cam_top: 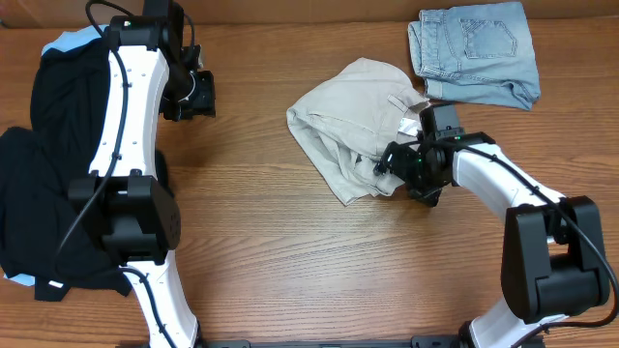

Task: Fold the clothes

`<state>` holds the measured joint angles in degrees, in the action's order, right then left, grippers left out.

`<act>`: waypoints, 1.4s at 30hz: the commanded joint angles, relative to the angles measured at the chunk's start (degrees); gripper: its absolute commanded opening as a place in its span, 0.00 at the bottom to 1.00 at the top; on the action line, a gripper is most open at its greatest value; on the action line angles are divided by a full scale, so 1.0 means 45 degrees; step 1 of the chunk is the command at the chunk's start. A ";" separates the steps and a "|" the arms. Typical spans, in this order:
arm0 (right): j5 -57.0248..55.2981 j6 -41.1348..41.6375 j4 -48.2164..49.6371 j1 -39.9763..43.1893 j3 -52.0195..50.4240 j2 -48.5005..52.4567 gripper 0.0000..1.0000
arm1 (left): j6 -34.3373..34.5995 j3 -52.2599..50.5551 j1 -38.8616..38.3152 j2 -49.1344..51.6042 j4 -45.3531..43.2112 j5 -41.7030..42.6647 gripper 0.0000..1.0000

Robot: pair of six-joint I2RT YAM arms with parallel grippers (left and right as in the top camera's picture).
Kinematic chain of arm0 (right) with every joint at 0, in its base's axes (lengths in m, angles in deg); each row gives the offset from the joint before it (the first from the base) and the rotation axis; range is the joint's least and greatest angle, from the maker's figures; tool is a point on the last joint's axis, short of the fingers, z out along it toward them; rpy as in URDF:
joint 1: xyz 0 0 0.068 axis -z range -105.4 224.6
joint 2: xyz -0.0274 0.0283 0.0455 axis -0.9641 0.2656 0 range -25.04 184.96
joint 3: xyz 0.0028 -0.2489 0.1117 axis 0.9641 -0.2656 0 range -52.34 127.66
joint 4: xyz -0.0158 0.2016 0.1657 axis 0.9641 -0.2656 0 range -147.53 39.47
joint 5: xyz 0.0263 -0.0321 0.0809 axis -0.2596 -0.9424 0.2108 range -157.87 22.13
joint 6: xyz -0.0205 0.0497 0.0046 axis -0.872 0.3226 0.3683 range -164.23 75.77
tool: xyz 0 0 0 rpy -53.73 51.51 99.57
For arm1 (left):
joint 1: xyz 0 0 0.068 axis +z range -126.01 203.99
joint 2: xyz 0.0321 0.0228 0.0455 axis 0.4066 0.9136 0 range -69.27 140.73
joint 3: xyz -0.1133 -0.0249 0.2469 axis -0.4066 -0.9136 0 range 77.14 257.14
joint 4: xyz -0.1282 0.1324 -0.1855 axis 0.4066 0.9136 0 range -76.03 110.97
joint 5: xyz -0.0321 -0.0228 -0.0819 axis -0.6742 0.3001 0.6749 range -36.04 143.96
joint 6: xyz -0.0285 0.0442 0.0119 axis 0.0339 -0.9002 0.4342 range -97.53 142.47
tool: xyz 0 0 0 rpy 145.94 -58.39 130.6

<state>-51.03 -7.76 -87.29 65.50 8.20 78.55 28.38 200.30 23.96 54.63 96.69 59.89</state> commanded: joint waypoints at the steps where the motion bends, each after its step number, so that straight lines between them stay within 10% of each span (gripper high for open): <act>1: -0.0160 0.1112 0.0855 0.0010 -0.0772 0.0107 1.00 | 0.0112 0.0238 -0.0092 -0.0053 -0.0029 -0.0034 0.46; 10: 0.0680 0.3157 0.3944 -0.0656 -0.2336 0.0223 0.94 | 0.0117 0.0238 -0.0097 -0.0053 0.0010 -0.0029 0.46; 24: 0.0879 0.2900 0.2171 -0.0525 -0.2331 -0.3269 1.00 | 0.0117 0.0238 -0.0097 -0.0053 0.0097 -0.0029 0.45; 36: -0.0908 0.1554 0.5697 -0.1088 -0.2351 -0.2259 1.00 | 0.0117 0.0238 -0.0097 -0.0053 0.0087 -0.0029 0.45; 42: -0.1132 0.0738 0.6883 -0.1122 -0.2351 -0.1617 0.75 | 0.0117 0.0238 -0.0097 -0.0053 0.0092 -0.0034 0.46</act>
<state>-54.13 -1.42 -57.52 60.60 -2.47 70.44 28.38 200.30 23.96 54.63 97.04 59.87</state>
